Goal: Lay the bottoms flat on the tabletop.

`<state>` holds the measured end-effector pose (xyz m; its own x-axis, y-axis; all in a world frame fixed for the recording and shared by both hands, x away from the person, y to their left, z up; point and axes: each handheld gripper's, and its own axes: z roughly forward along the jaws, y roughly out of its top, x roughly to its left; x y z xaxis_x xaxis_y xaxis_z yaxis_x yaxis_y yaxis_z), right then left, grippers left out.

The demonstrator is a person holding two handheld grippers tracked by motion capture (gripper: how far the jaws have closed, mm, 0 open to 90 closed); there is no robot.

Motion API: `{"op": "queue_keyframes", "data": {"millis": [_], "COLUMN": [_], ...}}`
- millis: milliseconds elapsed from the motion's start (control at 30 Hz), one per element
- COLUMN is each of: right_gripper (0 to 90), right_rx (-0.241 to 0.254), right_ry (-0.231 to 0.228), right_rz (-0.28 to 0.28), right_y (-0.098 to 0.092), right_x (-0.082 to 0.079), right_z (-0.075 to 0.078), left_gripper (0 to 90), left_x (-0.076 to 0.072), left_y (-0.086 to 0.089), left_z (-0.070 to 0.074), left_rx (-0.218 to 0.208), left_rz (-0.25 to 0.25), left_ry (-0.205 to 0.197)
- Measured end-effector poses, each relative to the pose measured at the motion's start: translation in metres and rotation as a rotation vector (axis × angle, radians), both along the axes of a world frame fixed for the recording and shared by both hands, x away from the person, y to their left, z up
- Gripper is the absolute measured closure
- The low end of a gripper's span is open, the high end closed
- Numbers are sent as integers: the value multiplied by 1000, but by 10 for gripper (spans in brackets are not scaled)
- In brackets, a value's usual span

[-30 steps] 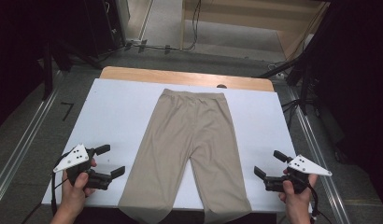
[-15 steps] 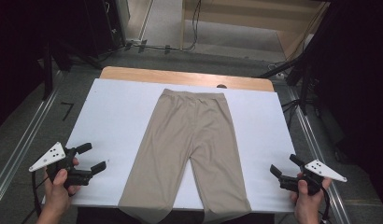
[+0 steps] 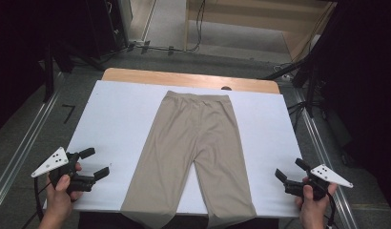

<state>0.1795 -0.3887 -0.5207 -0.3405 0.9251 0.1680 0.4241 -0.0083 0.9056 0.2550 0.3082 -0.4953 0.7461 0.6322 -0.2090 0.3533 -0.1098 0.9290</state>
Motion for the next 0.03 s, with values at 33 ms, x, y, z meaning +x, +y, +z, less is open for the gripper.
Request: {"op": "queue_keyframes", "data": {"millis": [33], "right_gripper": [0], "right_rx": [-4], "right_ry": [4], "right_rz": [-2], "right_y": [1], "right_x": [0], "right_z": [0], "left_gripper": [0], "left_x": [0], "left_y": [0], "left_z": [0], "left_rx": [8], "left_rz": [1], "left_ry": [0]}}
